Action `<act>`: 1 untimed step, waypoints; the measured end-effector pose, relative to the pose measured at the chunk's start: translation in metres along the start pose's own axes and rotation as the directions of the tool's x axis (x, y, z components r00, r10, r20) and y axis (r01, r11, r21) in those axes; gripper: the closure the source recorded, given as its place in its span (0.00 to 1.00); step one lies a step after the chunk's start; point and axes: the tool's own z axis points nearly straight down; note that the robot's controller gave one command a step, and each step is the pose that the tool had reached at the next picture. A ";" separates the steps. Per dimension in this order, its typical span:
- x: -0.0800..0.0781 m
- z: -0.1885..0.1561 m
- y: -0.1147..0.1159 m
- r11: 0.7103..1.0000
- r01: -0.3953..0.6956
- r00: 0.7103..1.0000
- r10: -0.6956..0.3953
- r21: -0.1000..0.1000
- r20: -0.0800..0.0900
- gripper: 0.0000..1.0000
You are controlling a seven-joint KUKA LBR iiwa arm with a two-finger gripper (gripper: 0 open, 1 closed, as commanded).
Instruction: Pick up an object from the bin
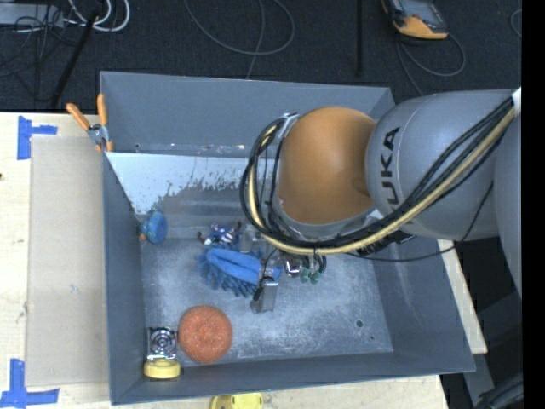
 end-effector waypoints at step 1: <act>-0.002 -0.005 -0.001 1.000 -0.004 1.000 0.004 -0.001 0.008 0.00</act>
Offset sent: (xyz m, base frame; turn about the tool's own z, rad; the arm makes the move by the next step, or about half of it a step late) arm 0.0312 -0.0097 -0.1108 0.1419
